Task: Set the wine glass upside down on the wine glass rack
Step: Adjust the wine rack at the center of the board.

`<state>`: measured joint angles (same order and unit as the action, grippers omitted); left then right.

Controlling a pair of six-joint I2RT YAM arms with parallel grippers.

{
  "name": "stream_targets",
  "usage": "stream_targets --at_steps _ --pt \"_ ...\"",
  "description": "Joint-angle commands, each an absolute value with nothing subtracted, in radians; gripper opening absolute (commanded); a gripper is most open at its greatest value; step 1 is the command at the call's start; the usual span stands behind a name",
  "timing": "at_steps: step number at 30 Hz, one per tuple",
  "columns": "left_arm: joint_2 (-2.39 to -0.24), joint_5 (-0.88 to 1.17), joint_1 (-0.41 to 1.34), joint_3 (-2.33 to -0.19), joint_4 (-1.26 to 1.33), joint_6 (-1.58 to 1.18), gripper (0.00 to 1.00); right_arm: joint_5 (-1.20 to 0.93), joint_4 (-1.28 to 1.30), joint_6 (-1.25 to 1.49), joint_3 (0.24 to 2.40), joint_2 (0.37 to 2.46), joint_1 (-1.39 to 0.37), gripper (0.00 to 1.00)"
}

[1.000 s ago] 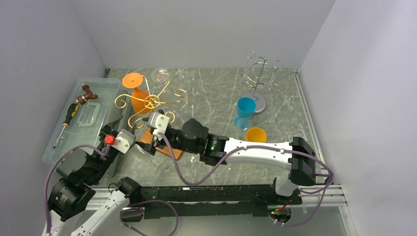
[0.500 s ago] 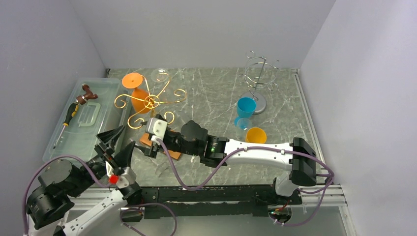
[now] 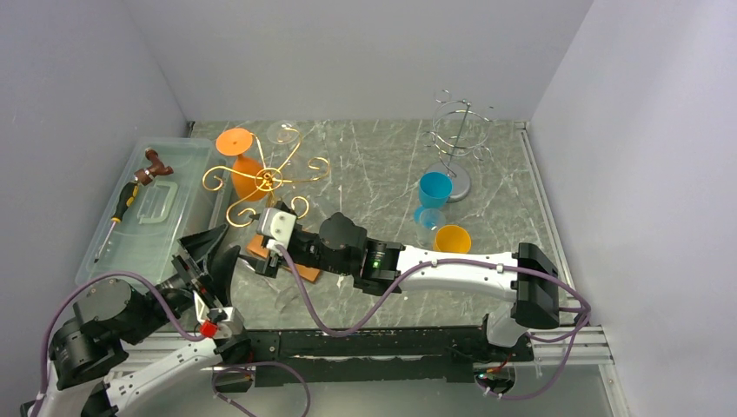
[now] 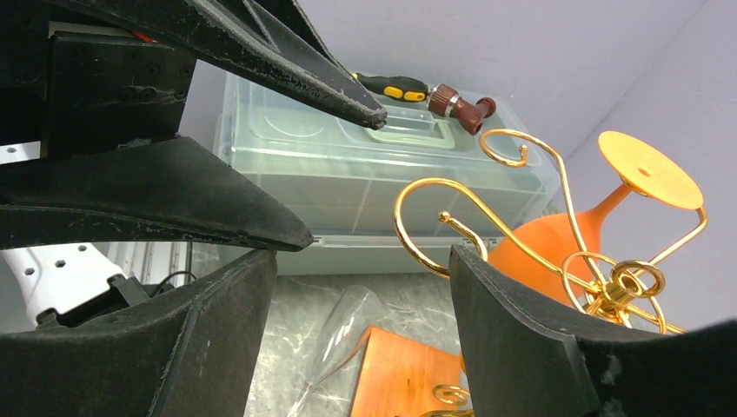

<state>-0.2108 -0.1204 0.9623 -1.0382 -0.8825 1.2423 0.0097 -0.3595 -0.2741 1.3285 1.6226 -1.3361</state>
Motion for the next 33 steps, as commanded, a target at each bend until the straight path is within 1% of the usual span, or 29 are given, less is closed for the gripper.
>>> stream_targets --at_steps 1,8,24,33 --pt "-0.2 -0.114 0.971 -1.022 -1.022 1.244 0.63 0.081 -0.074 -0.151 1.262 1.682 -1.312 0.75" --pt "-0.176 -0.055 0.971 -1.038 -1.144 1.321 0.62 0.1 -0.052 -0.181 1.313 1.682 -1.322 0.76" --pt "-0.171 -0.034 0.971 -1.072 -1.187 1.361 0.59 0.125 -0.017 -0.246 1.427 1.685 -1.322 0.78" --pt "-0.182 -0.009 0.971 -1.084 -1.208 1.396 0.59 0.123 -0.005 -0.273 1.499 1.655 -1.325 0.81"
